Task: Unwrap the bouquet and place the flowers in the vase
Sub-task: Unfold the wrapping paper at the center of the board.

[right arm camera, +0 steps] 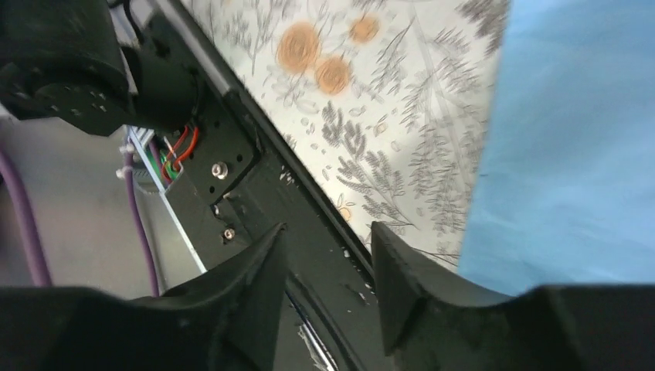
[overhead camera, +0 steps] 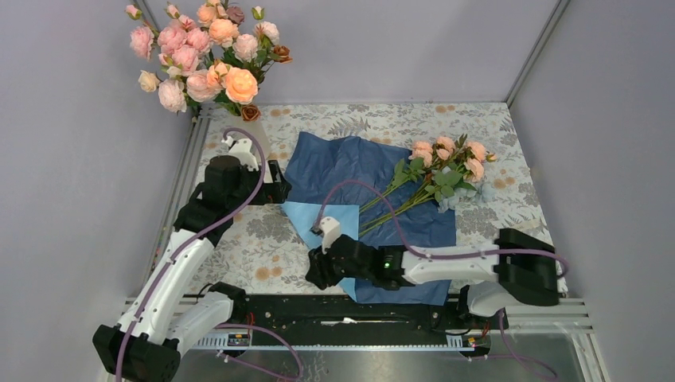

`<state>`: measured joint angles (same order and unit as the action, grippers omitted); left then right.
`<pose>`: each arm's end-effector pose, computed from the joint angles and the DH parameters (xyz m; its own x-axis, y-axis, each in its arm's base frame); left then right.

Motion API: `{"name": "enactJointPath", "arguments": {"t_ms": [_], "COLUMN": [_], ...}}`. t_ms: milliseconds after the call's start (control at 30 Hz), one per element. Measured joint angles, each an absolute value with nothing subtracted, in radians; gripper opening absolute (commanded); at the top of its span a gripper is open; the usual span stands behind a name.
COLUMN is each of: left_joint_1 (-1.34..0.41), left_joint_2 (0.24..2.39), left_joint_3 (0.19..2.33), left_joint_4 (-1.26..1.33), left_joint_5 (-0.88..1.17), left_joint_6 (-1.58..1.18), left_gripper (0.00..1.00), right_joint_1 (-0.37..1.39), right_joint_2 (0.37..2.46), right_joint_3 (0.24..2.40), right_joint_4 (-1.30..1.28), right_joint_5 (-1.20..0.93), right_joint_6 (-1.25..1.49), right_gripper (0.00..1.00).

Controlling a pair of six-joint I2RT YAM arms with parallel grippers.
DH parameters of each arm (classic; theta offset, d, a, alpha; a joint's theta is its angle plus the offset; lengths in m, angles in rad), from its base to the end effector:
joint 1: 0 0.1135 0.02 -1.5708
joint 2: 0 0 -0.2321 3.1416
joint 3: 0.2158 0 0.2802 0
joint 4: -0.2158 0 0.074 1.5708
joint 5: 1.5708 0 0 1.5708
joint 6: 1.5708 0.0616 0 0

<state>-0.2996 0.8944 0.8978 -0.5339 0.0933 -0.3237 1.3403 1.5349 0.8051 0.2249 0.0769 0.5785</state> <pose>0.2514 -0.0837 0.2870 -0.5762 -0.1535 -0.8028 0.1976 0.9269 -0.3190 0.0901 0.3632 0.1422 -0.6149 -0.2340 -0.7531 -0.7394 0.5030 0.4474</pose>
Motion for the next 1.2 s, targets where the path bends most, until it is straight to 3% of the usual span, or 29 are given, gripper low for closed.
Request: {"name": "enactJointPath", "arguments": {"t_ms": [100, 300, 400, 600, 900, 1200], "left_joint_1": [-0.3, -0.3, -0.3, -0.3, -0.3, -0.3], "left_joint_2": [0.911, 0.944, 0.948, 0.965, 0.98, 0.979], "left_joint_3": [0.897, 0.897, 0.897, 0.897, 0.897, 0.897], "left_joint_4": [-0.523, -0.521, -0.521, -0.522, -0.522, -0.526], "left_joint_5": [0.104, 0.125, 0.129, 0.139, 0.154, 0.146], "left_joint_6": [-0.327, -0.333, -0.333, -0.334, -0.337, -0.337], "left_gripper": [0.96, 0.96, 0.96, 0.96, 0.96, 0.96], "right_joint_1": [1.332, 1.084, 0.89, 0.675, 0.668, 0.707], "right_joint_2": [1.392, 1.12, 1.116, 1.242, 1.368, 1.416], "right_joint_3": [0.78, 0.696, 0.619, 0.55, 0.334, 0.324], "right_joint_4": [0.17, 0.111, 0.087, 0.1, 0.468, 0.649], "right_joint_5": [0.154, 0.17, 0.123, -0.07, -0.338, -0.388], "right_joint_6": [0.576, 0.571, 0.565, 0.599, 0.825, 0.916], "right_gripper": [0.76, 0.85, 0.82, 0.72, 0.6, 0.58]}}
